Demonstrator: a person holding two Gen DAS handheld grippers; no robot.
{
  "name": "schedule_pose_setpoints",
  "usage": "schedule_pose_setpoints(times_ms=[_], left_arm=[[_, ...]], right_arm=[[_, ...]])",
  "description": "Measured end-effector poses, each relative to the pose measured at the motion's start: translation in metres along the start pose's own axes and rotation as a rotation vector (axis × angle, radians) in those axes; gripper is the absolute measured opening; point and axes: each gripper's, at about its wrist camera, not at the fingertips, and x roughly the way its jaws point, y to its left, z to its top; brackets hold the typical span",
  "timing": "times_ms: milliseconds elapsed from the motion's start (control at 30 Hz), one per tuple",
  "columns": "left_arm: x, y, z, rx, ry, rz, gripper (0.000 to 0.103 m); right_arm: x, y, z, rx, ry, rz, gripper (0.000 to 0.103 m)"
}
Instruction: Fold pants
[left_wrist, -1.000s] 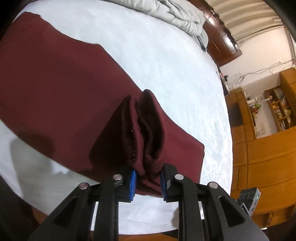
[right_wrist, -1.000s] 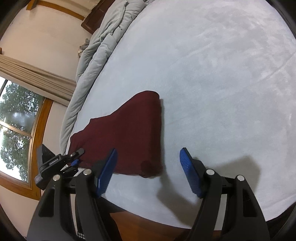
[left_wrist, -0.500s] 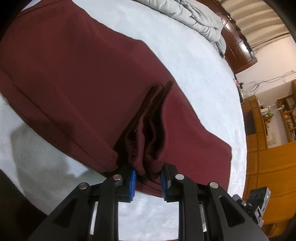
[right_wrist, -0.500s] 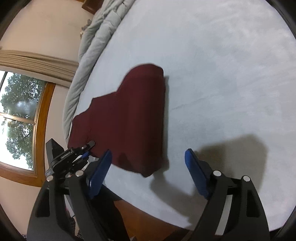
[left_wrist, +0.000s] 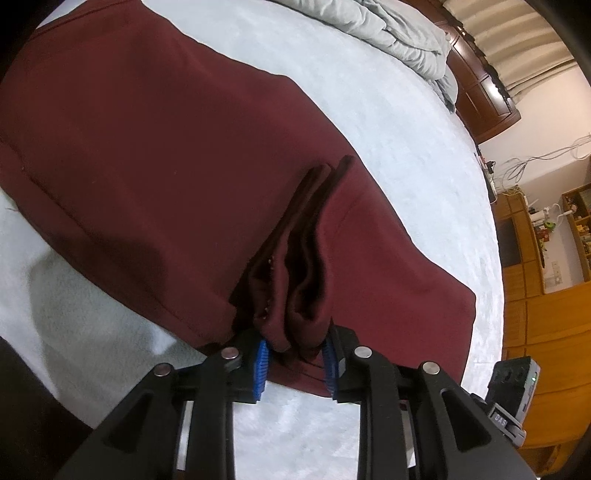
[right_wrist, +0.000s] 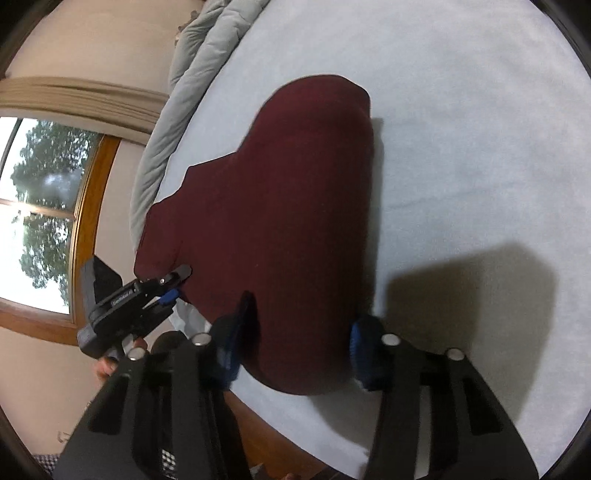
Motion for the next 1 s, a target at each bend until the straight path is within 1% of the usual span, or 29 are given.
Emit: schedule_pose_setpoints(times_ms=[100, 200, 233, 267, 333, 400, 433, 467, 500, 567, 633, 667, 700, 767, 833, 867, 900, 933, 1000], left_arm=[[0.002, -0.010, 0.000, 0.019, 0.005, 0.013, 0.027], [0.006, -0.025, -0.006, 0.061, 0.020, 0.021, 0.029], [0.008, -0.032, -0.010, 0.079, 0.019, 0.021, 0.032], [0.008, -0.037, -0.012, 0.088, 0.015, 0.018, 0.036], [0.009, -0.051, -0.018, 0.118, 0.010, 0.008, 0.038], [0.015, -0.063, -0.025, 0.137, 0.018, 0.006, 0.039], [0.019, -0.067, -0.028, 0.156, 0.017, 0.025, 0.040], [0.022, -0.069, -0.030, 0.171, 0.015, 0.043, 0.039], [0.028, -0.070, -0.032, 0.184, 0.014, 0.063, 0.039], [0.032, -0.067, -0.034, 0.178, 0.003, 0.069, 0.041], [0.030, -0.067, -0.034, 0.170, 0.000, 0.062, 0.041], [0.026, -0.068, -0.032, 0.162, 0.000, 0.063, 0.041], [0.022, -0.068, -0.031, 0.155, -0.005, 0.067, 0.041], [0.005, -0.068, -0.029, 0.148, -0.059, 0.083, 0.039], [-0.014, -0.078, -0.026, 0.176, -0.140, 0.098, 0.040], [-0.024, -0.087, -0.024, 0.198, -0.182, 0.089, 0.041], [-0.029, -0.093, -0.023, 0.219, -0.198, 0.071, 0.043], [-0.032, -0.102, -0.022, 0.245, -0.202, 0.045, 0.045], [-0.028, -0.117, -0.022, 0.291, -0.187, 0.020, 0.046]], right_arm=[[-0.019, 0.007, -0.002, 0.007, -0.028, 0.062, 0.029], [-0.046, 0.021, -0.005, -0.052, -0.065, 0.065, 0.025], [-0.056, 0.022, -0.006, -0.063, -0.081, 0.072, 0.023], [-0.071, 0.022, -0.007, -0.082, -0.105, 0.064, 0.019], [-0.089, 0.019, -0.007, -0.094, -0.132, 0.026, 0.014], [-0.111, 0.007, -0.010, -0.086, -0.168, -0.020, 0.002], [-0.121, 0.000, -0.012, -0.081, -0.184, -0.052, 0.000], [-0.133, -0.010, -0.013, -0.065, -0.211, -0.095, 0.000], [-0.144, -0.019, -0.014, -0.044, -0.221, -0.099, 0.000], [-0.154, -0.026, -0.015, -0.027, -0.237, -0.103, 0.000], [-0.156, -0.025, -0.015, -0.041, -0.233, -0.119, 0.000], [-0.152, -0.019, -0.014, -0.054, -0.226, -0.126, 0.004], [-0.146, -0.014, -0.012, -0.066, -0.215, -0.124, 0.004], [-0.131, -0.003, -0.011, -0.092, -0.192, -0.117, 0.004], [-0.114, 0.011, -0.007, -0.119, -0.169, -0.112, 0.005], [-0.102, 0.019, -0.005, -0.131, -0.153, -0.101, 0.009], [-0.095, 0.023, -0.003, -0.138, -0.137, -0.096, 0.013], [-0.085, 0.028, -0.001, -0.149, -0.121, -0.100, 0.014], [-0.064, 0.038, 0.002, -0.171, -0.084, -0.125, 0.014]])
